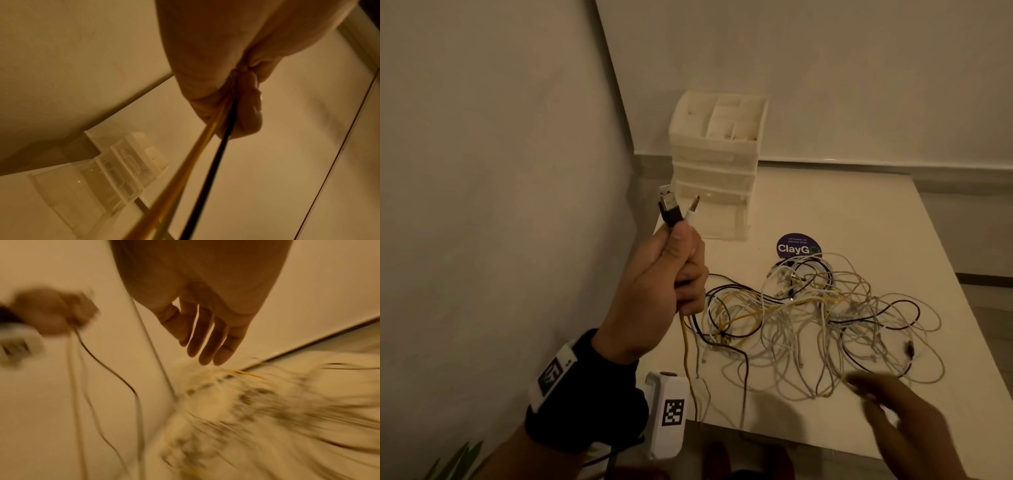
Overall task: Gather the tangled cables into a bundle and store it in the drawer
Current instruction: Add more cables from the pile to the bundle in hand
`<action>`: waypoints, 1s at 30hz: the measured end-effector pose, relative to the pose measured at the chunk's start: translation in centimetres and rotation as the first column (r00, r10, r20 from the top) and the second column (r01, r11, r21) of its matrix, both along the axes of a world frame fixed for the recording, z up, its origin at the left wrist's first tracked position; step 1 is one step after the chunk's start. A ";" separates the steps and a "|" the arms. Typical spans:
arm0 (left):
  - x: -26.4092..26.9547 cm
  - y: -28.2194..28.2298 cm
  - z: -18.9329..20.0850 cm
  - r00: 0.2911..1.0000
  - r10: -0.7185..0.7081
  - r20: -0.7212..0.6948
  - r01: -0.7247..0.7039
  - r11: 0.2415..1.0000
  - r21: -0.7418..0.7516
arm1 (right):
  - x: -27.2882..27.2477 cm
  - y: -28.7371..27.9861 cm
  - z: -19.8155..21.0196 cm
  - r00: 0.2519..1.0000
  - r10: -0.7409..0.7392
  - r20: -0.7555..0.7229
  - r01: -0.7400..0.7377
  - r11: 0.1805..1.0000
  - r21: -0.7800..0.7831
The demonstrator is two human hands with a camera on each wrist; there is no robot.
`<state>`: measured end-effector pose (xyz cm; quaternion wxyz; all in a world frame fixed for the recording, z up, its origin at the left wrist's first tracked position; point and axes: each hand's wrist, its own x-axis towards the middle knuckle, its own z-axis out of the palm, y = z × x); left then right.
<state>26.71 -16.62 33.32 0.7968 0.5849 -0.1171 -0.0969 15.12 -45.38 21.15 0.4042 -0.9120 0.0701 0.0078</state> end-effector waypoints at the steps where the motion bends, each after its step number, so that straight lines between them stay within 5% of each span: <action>1: -0.2 0.0 0.0 1.000 -0.010 -0.001 0.010 1.000 -0.009 | 1.2 2.5 1.5 0.995 0.062 0.078 -0.066 0.997 0.047; 7: -2.0 -0.1 -0.5 1.000 -0.026 -0.009 0.025 0.999 -0.046 | 5.5 14.8 5.4 0.768 0.601 0.222 -0.639 0.747 0.186; 12: -2.8 0.8 -1.2 0.999 0.027 -0.020 -0.027 1.000 -0.005 | 5.7 17.8 3.2 0.737 0.637 0.227 -0.674 0.663 0.326; 21: -0.6 0.0 -0.6 0.997 -0.057 0.051 0.063 0.990 -0.125 | 2.7 11.1 -5.7 0.769 0.629 -0.109 -0.582 0.761 0.286; 26: -0.2 -5.2 -1.2 0.983 -0.181 0.020 0.182 0.981 -0.073 | 0.3 9.5 -9.9 0.828 0.559 -0.036 -0.543 0.817 0.195; 30: 0.9 -7.4 -1.1 0.977 -0.214 -0.016 0.212 0.973 -0.087 | 0.2 7.2 -7.7 0.843 0.534 -0.061 -0.516 0.837 0.184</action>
